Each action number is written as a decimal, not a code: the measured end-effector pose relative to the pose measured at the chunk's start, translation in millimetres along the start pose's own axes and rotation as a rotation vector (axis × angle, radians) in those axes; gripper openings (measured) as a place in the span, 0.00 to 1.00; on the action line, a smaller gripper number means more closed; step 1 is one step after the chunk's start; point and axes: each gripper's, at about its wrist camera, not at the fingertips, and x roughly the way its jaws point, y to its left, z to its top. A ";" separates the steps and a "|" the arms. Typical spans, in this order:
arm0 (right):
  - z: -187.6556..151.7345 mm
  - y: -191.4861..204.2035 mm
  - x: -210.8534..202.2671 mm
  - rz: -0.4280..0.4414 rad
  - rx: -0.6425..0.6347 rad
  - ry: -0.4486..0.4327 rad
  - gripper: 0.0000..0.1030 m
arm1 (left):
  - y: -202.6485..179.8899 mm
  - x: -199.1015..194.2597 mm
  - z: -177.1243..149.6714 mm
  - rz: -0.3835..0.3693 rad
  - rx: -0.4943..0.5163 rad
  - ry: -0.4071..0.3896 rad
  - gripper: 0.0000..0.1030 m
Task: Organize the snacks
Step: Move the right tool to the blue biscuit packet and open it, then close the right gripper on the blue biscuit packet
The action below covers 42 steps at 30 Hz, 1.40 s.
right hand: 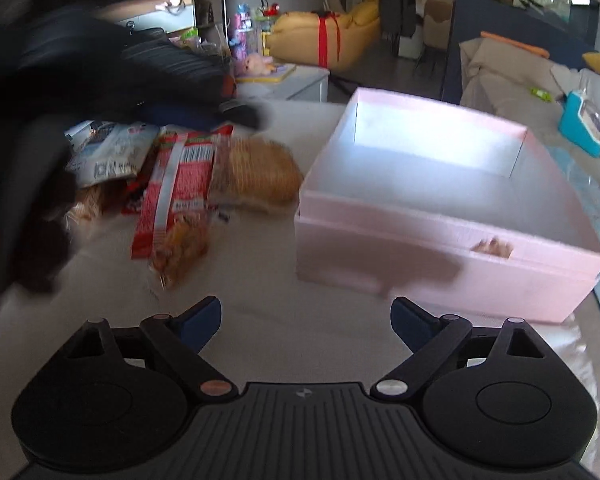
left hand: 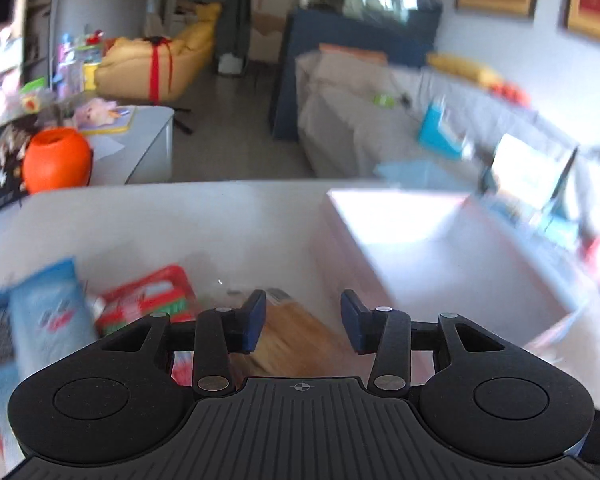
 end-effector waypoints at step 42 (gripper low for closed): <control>1.1 64.9 -1.7 0.176 -0.172 0.015 0.22 | 100.3 -82.3 -55.5 0.148 -0.128 -0.069 0.39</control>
